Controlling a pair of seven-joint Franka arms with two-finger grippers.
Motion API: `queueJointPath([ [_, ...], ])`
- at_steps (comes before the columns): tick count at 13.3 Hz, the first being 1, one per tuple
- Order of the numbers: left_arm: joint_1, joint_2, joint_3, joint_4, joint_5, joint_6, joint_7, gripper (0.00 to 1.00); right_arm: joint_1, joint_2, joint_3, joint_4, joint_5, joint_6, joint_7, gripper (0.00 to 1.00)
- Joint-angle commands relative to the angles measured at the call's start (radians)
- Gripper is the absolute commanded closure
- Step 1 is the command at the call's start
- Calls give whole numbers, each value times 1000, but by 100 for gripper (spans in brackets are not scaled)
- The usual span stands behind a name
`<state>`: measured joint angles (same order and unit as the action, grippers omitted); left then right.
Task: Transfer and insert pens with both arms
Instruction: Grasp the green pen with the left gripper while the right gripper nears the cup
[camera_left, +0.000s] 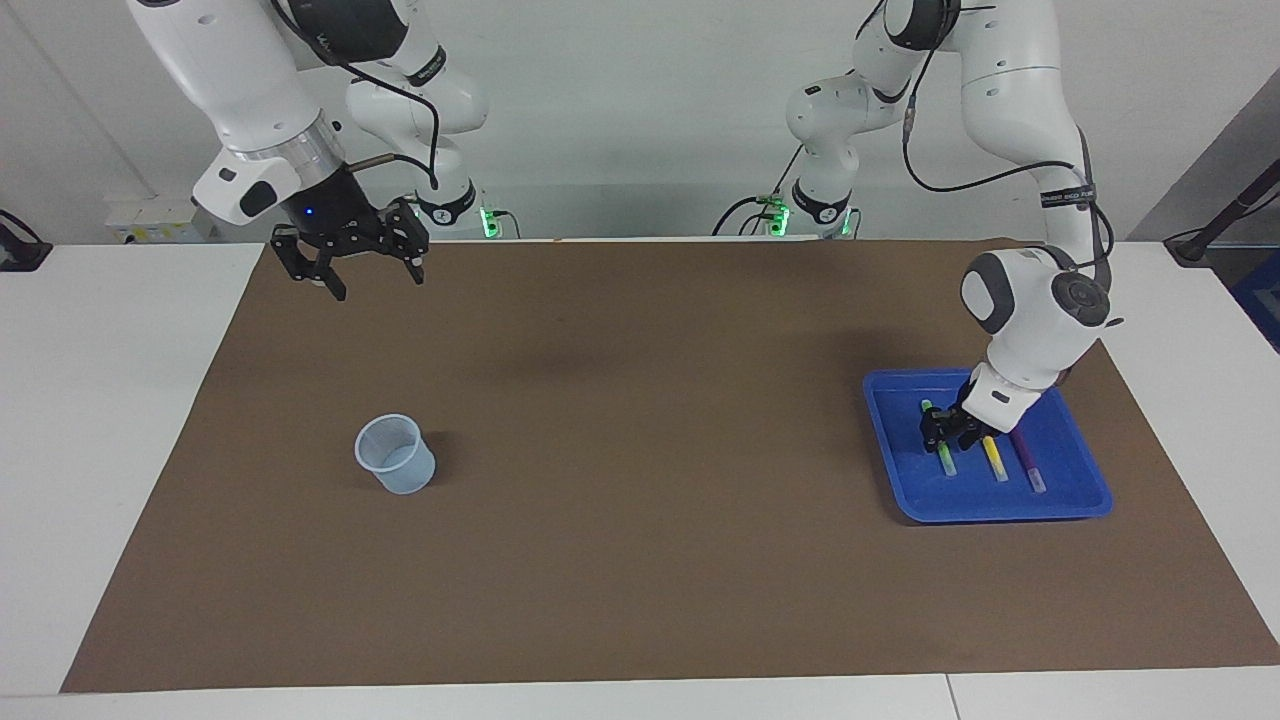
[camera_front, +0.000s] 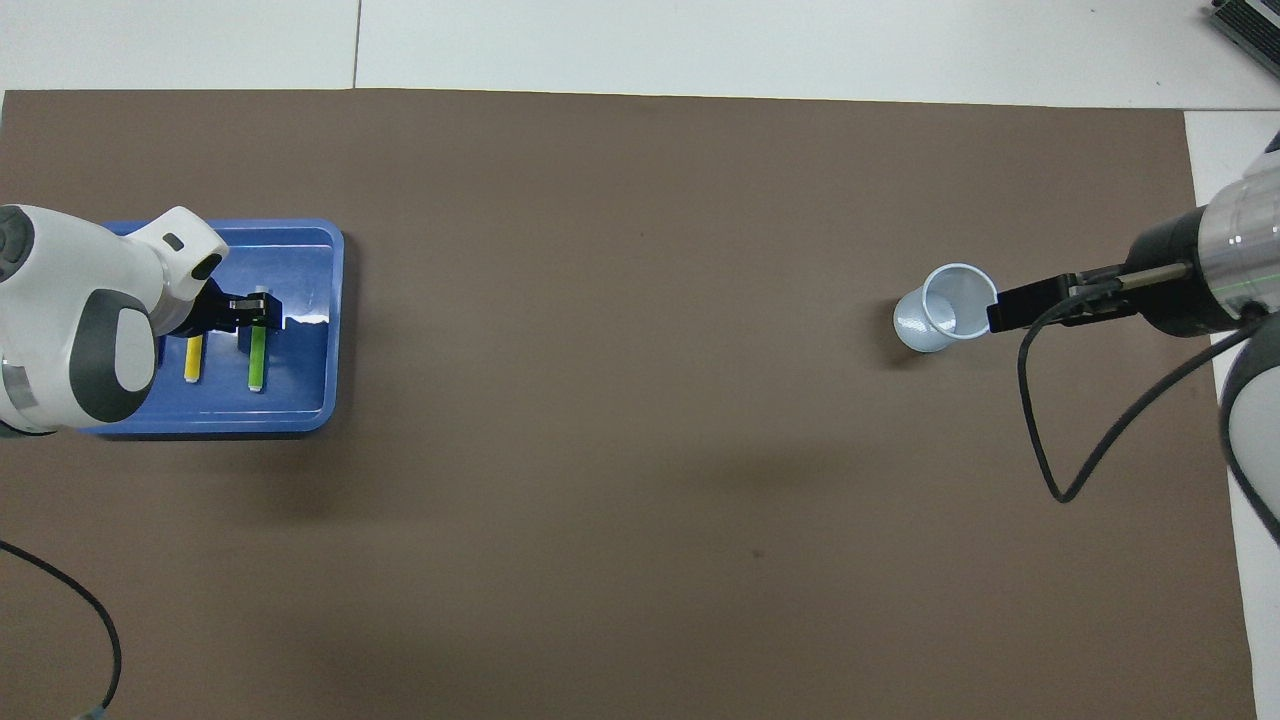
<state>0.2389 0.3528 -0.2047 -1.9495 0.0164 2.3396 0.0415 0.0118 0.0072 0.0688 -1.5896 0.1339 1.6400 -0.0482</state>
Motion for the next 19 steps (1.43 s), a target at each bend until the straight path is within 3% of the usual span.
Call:
queueJointPath([
  [1,0,-8,1,-23,1,14,8,44,-6,-29,3,-33,21,3,14,0],
  [3,0,-8,1,-23,1,12,8,68,-6,-29,3,-33,21,4,16,0],
  [5,0,-8,1,-23,1,10,6,75,-6,-29,3,-33,21,4,17,0],
  [7,0,-8,1,-22,1,10,6,96,-6,-29,2,-35,21,7,22,0],
  [8,0,-8,1,-22,1,7,6,100,-6,-29,2,-35,21,9,24,0],
  [12,0,-8,-1,-9,1,-26,6,100,-4,-29,3,-38,21,33,76,0],
  [16,-3,-8,-4,73,1,-167,0,100,17,-29,3,-49,21,69,137,0],
  [19,2,-18,-5,83,-4,-180,-8,100,17,-38,3,-75,23,101,154,0],
])
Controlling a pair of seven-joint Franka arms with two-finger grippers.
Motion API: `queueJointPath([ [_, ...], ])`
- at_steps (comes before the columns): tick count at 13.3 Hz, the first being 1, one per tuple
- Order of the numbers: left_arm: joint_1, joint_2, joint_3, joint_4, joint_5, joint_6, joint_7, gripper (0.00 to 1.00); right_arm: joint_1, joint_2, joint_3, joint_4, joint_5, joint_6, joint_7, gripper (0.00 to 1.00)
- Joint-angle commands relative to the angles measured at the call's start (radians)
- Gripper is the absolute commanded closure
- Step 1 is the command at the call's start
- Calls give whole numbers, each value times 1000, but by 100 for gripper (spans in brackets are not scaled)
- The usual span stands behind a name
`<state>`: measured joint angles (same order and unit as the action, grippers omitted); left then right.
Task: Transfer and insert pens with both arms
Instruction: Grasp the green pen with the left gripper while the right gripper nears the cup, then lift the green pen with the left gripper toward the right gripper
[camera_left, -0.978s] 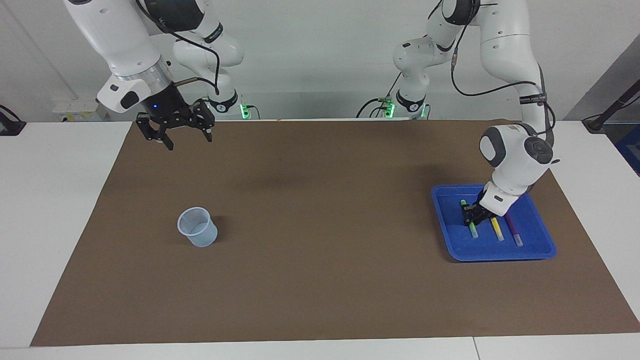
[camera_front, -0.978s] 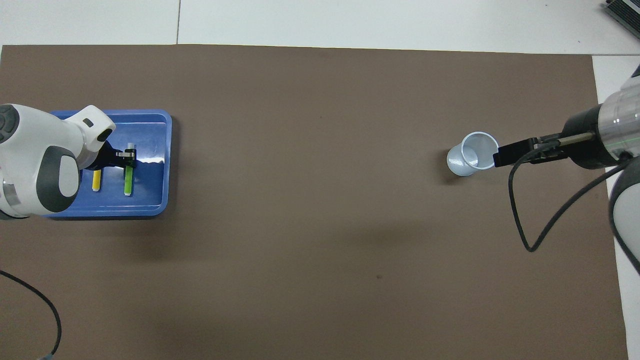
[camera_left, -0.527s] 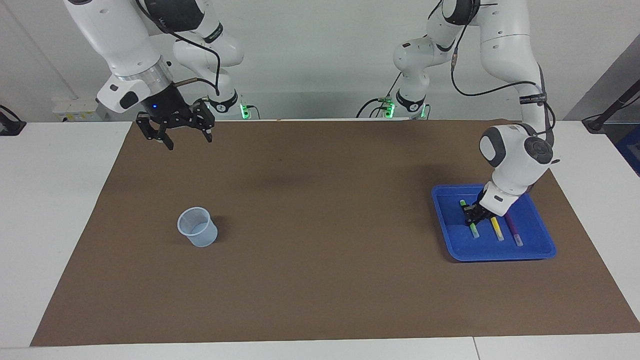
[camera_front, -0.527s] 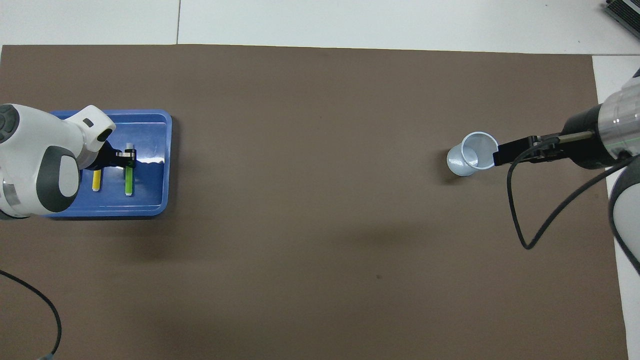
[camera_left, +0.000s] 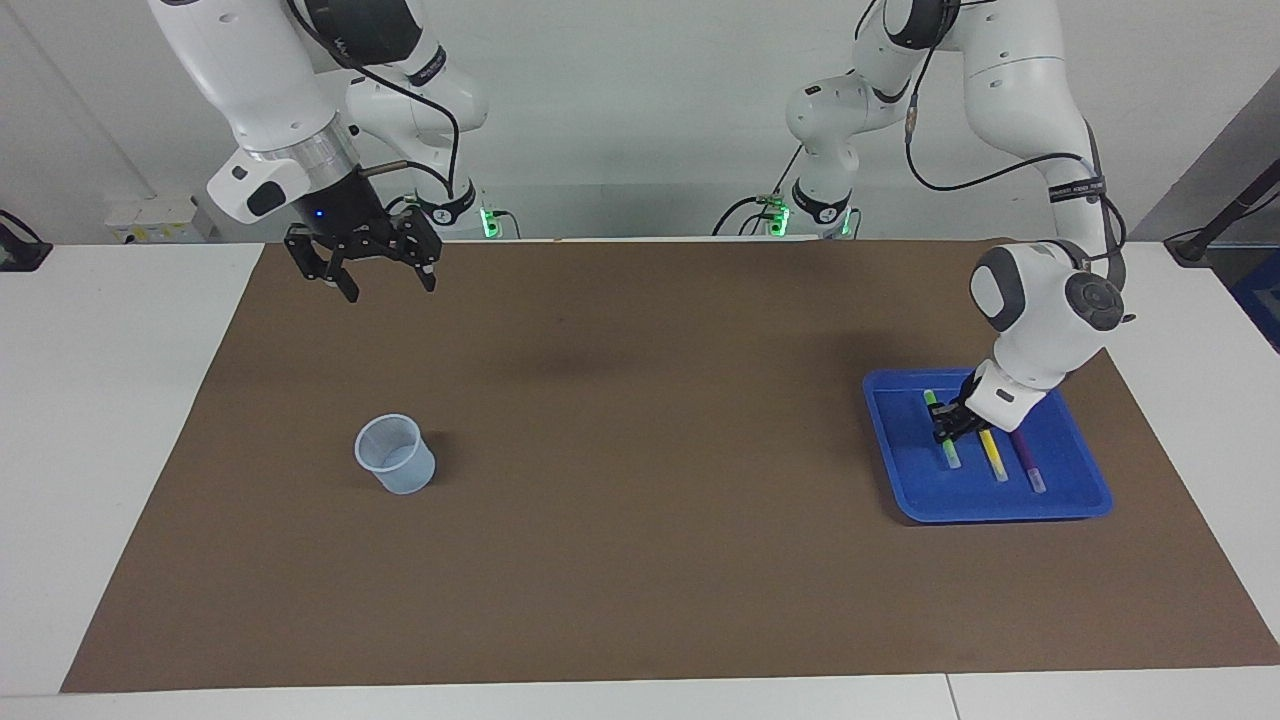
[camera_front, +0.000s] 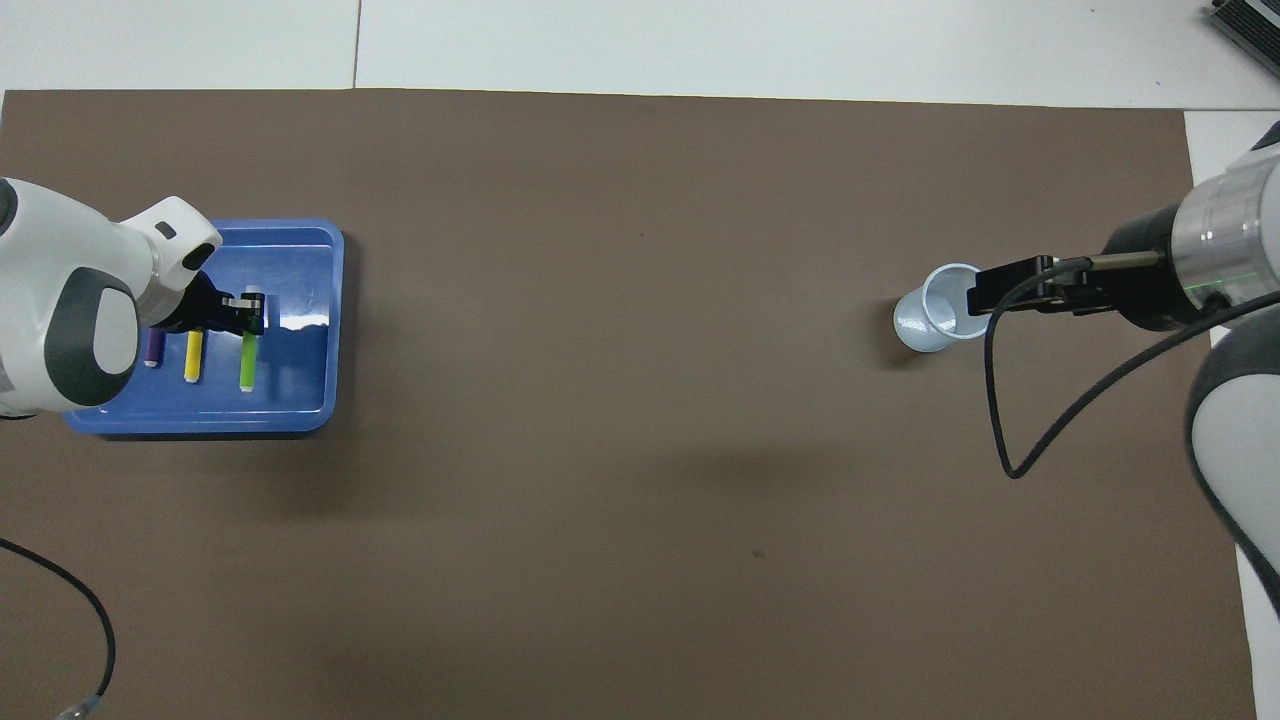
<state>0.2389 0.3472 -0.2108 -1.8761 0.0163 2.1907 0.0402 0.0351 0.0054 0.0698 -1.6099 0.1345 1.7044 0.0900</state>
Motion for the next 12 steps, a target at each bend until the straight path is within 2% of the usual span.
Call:
queueJointPath([
  [1,5,-14,1,12,-33,-38,-6,100,-4,-38,2,-56,26,43,16,0],
  [3,-6,-20,4,44,-120,-92,-8,100,3,-39,2,-61,83,47,58,0],
  [5,-9,-34,-5,57,-147,-132,-60,100,5,-41,2,-64,97,46,117,0],
  [9,-48,-69,-13,65,-258,-241,-310,100,9,-41,2,-64,106,47,119,0],
  [12,-116,-103,-18,61,-285,-284,-567,100,38,-41,2,-71,108,84,178,0],
])
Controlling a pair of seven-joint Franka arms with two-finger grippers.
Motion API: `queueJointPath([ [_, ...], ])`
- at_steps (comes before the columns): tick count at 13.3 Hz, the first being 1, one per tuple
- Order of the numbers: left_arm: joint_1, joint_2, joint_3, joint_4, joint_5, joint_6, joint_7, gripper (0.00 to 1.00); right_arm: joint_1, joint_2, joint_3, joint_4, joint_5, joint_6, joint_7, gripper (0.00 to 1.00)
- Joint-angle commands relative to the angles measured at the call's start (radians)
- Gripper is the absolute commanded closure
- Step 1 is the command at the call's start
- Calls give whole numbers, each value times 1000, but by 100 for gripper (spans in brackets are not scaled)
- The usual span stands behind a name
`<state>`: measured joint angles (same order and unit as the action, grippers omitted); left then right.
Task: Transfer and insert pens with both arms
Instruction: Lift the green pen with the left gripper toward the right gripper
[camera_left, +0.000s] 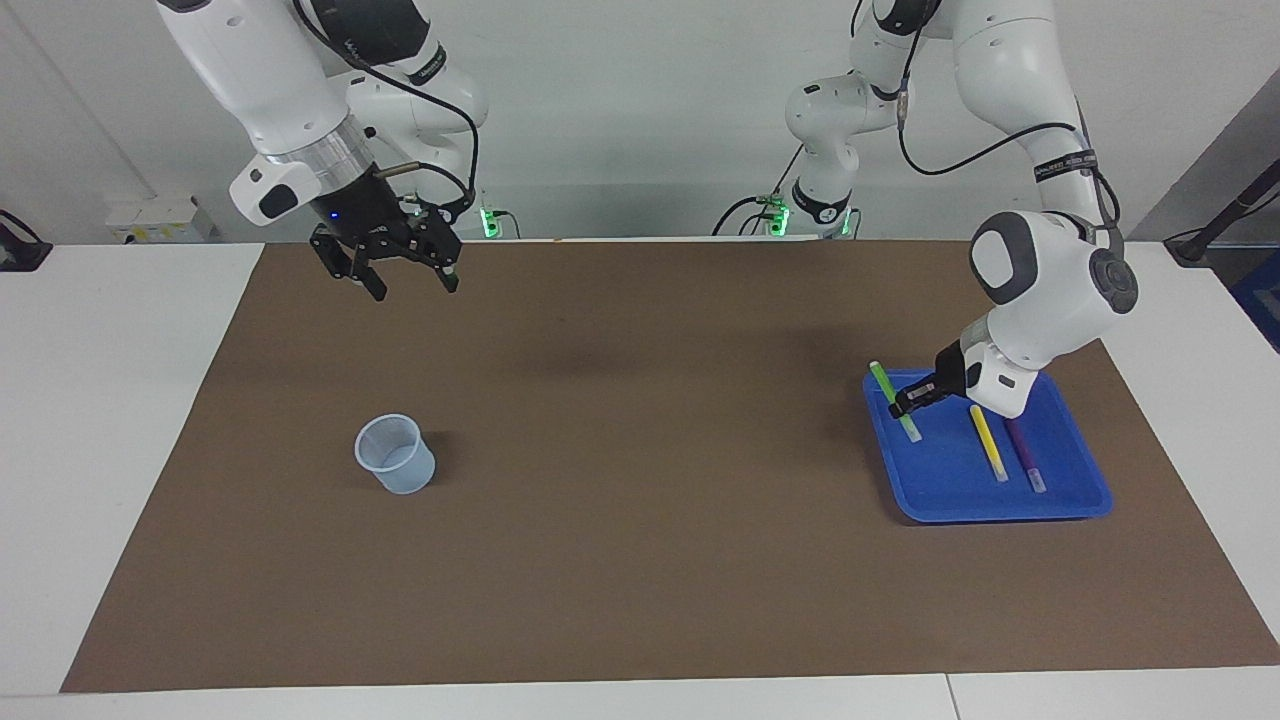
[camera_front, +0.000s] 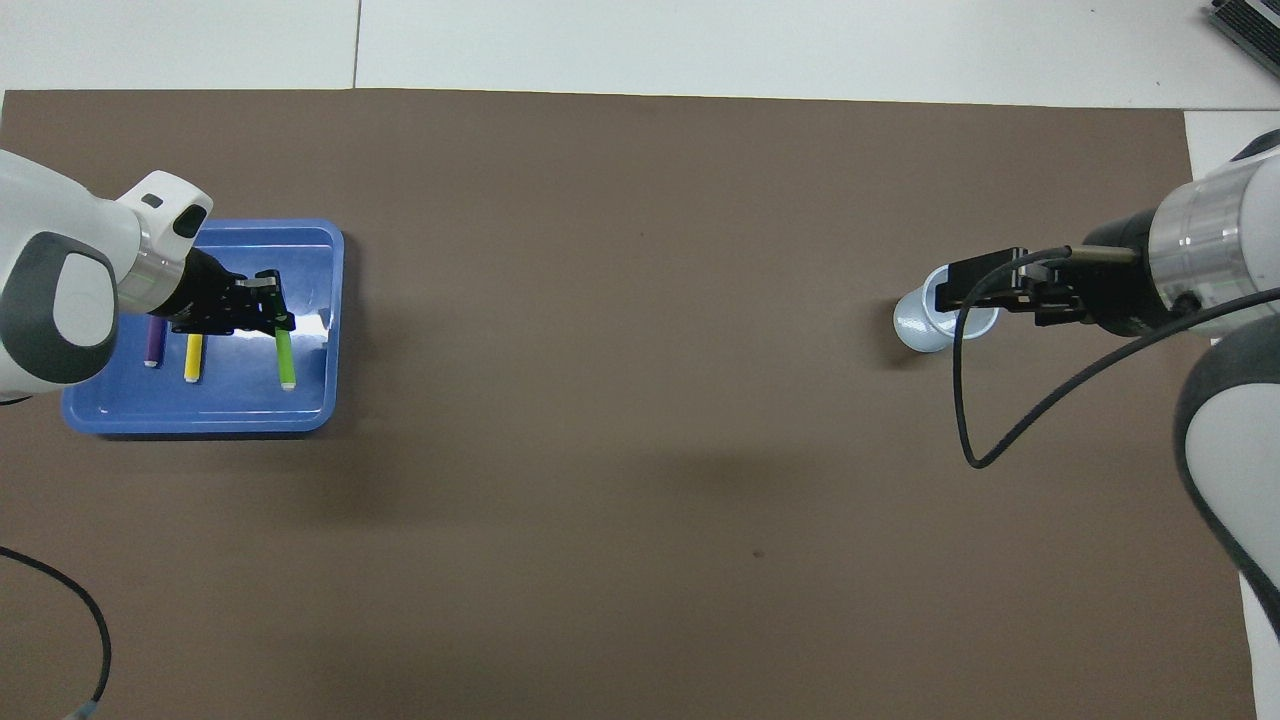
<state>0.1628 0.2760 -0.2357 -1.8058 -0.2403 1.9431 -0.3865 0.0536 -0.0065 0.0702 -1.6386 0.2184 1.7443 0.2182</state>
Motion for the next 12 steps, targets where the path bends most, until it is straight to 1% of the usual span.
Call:
queueJointPath([
  [1,-58,-41,3,-13,-77,-47,-232,100,25,-29,2,-43,42,67,85,0],
  [2,-87,-49,3,-15,-108,-50,-302,100,34,-24,2,-46,86,93,122,0],
  [5,-173,-63,1,-15,-125,-55,-481,100,74,-26,2,-79,150,200,292,0],
  [7,-213,-69,3,-15,-219,-47,-604,100,100,-21,2,-87,186,234,406,0],
  [9,-216,-69,1,-17,-315,-30,-696,100,130,-21,2,-134,251,349,511,0],
  [10,-236,-69,1,-17,-353,-20,-747,100,144,-21,2,-154,263,392,542,0],
  [12,-262,-67,-2,-17,-408,19,-846,100,179,-12,2,-176,263,454,546,0],
])
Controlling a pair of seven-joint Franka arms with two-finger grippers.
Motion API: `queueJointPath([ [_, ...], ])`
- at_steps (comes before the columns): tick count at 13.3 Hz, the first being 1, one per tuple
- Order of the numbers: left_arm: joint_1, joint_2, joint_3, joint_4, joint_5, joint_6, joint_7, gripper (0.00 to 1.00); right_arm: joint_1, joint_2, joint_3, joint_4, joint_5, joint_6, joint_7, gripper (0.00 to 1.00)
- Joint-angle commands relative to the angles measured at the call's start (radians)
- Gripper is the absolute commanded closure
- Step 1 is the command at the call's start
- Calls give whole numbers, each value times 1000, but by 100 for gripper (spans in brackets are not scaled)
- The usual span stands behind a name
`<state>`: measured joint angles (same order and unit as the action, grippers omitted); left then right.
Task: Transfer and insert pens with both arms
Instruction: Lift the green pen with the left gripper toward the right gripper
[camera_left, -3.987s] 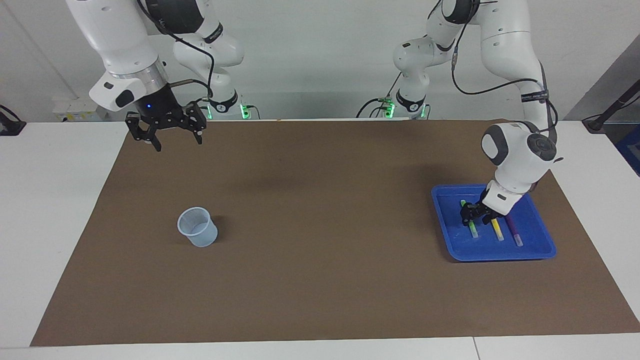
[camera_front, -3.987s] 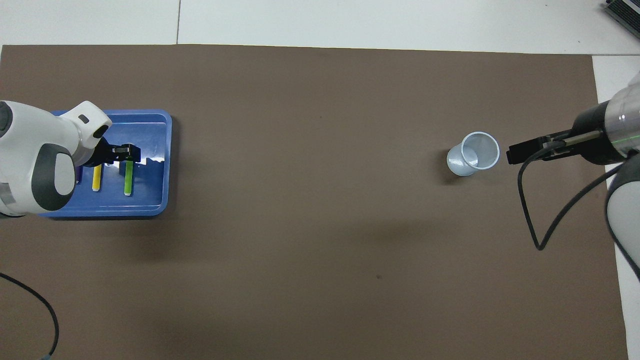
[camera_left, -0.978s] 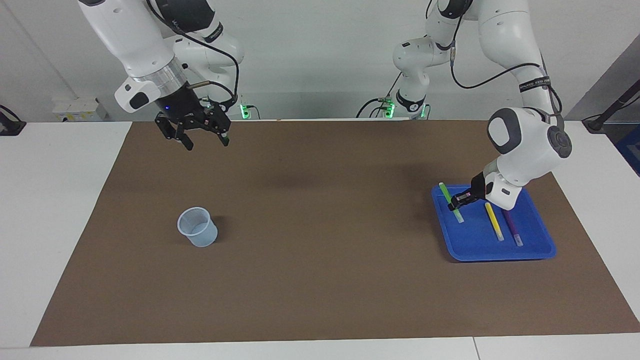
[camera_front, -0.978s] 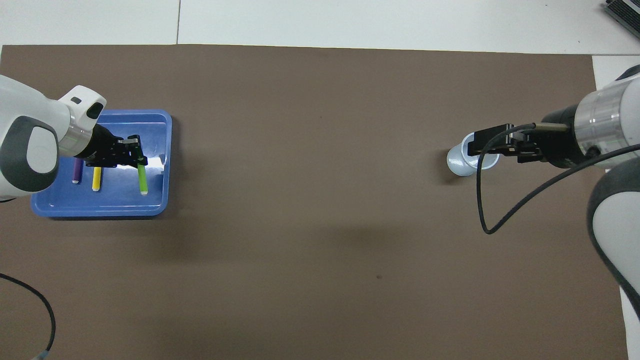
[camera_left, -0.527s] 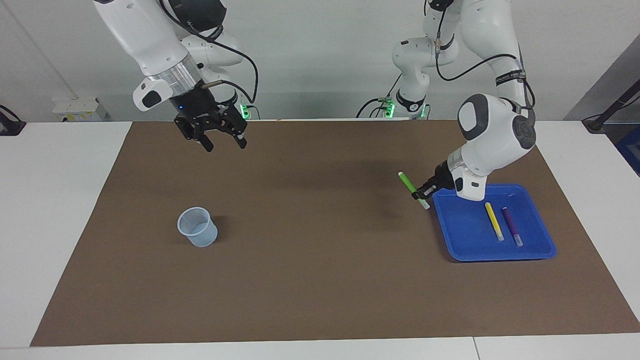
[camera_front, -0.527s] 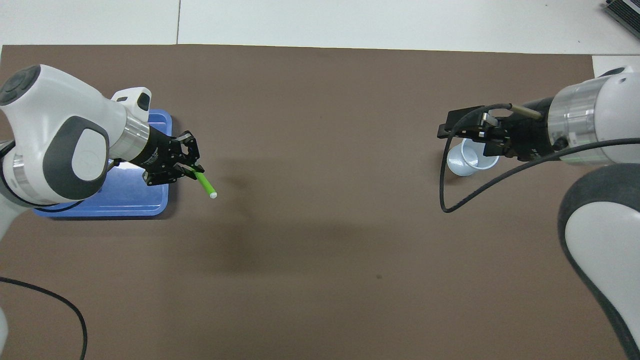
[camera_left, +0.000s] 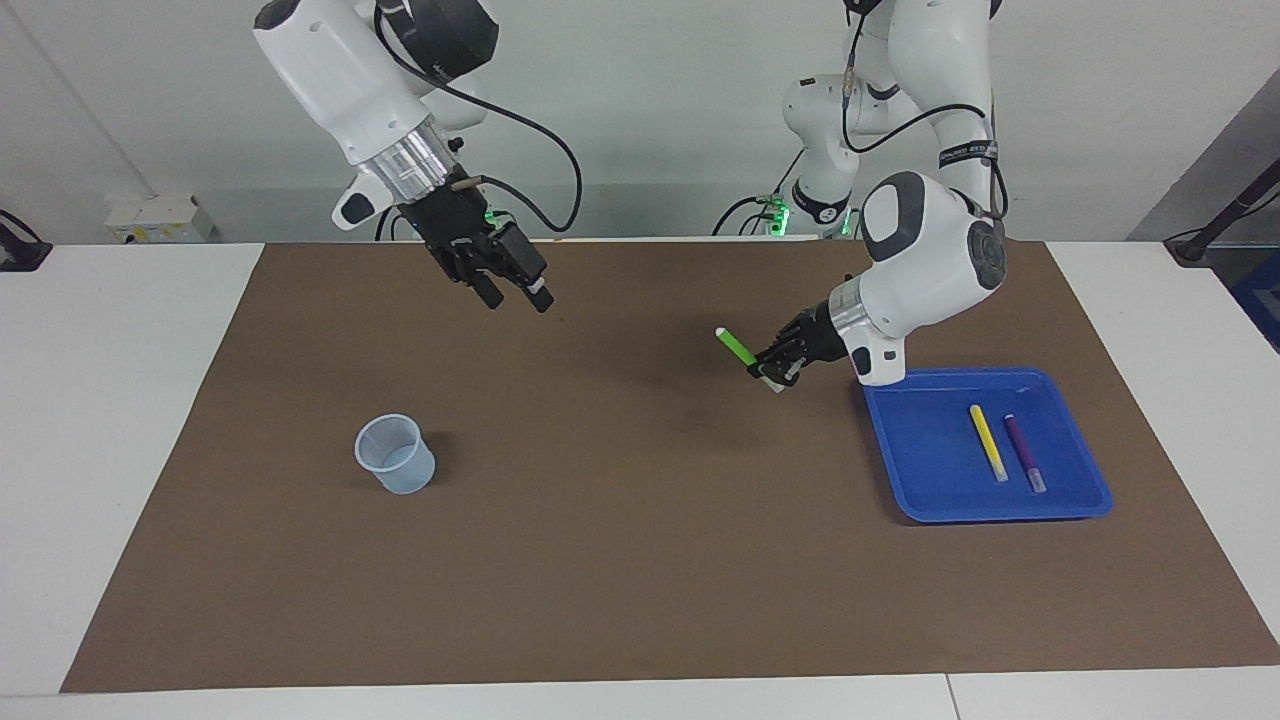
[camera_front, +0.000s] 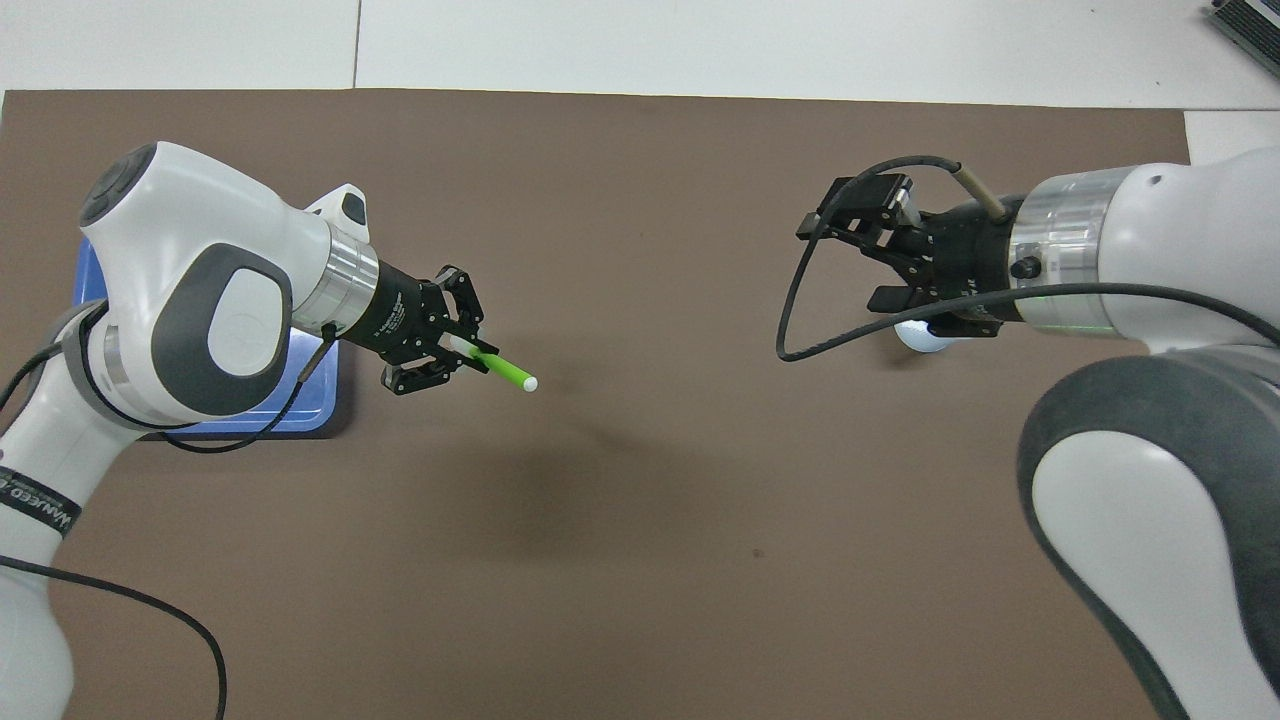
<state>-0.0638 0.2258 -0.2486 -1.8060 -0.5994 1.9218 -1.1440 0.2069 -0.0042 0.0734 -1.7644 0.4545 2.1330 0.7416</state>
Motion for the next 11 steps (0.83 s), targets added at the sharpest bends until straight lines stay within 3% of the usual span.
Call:
queueJointPath([
  [1,-63,-16,11,-16,-69,61,-124,100,37,4,-1,-53,27,89,21,0],
  [5,-171,-5,11,-16,-117,209,-307,100,69,33,-1,-50,61,130,39,0],
  [7,-192,-3,11,-18,-205,264,-335,100,104,30,-1,-58,61,123,44,0],
  [11,-212,-5,9,-19,-260,275,-378,100,104,27,-1,-81,62,127,26,0],
])
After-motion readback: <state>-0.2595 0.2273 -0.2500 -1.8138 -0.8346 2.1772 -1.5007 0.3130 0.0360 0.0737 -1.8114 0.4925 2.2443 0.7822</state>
